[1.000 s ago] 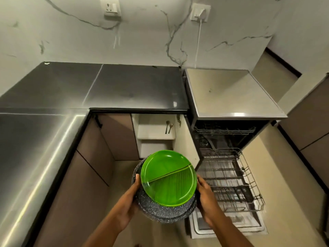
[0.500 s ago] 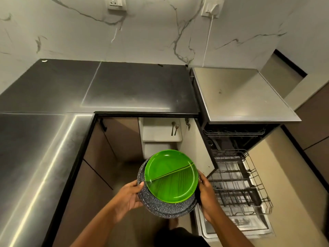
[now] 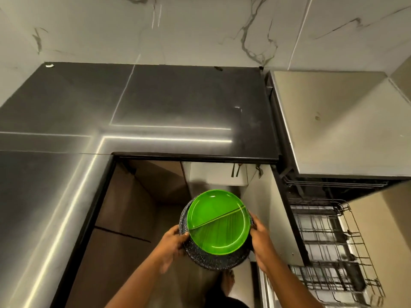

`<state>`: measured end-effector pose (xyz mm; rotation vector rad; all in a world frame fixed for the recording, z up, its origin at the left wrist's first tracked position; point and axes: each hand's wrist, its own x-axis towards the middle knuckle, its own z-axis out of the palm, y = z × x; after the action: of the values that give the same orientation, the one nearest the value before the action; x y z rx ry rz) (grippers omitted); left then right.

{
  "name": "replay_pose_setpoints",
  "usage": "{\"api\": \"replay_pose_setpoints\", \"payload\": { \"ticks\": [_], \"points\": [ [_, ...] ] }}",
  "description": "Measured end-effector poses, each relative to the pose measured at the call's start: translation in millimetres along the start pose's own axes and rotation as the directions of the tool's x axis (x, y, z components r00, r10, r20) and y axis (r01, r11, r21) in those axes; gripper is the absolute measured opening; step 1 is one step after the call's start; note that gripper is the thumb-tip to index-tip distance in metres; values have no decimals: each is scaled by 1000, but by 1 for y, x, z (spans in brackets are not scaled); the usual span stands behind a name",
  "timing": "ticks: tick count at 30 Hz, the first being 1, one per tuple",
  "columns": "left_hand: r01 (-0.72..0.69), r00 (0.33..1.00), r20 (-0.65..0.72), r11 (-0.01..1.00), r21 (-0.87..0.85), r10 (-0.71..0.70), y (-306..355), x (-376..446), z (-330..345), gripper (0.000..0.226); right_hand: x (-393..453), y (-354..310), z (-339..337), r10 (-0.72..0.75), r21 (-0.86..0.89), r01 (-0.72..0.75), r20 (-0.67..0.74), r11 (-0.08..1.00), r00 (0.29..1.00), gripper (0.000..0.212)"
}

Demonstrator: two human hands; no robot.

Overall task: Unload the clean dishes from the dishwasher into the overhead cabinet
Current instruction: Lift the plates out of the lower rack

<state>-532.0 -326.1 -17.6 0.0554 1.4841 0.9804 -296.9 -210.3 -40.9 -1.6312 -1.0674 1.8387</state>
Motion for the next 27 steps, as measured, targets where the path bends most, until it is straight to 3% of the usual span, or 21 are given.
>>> {"api": "replay_pose_setpoints", "payload": {
  "ticks": [10,13,19,24,27],
  "points": [
    [20,987,-163,990,136,3,17,163,-2,23,152,42,21,115,-22,-119,-123,993,986,45],
    [25,982,-187,987,162,6,10,203,-7,23,183,53,30,104,-10,-107,-133,994,986,53],
    [46,965,-261,987,156,-3,1,282,-11,13,254,88,34,54,1,-55,-124,999,991,41],
    [-121,952,-258,977,177,164,10,333,-7,20,301,79,45,-39,48,44,-92,998,995,49],
    [-136,934,-311,981,139,174,22,360,-3,26,335,76,50,-78,36,82,-109,996,991,50]
  ]
}}
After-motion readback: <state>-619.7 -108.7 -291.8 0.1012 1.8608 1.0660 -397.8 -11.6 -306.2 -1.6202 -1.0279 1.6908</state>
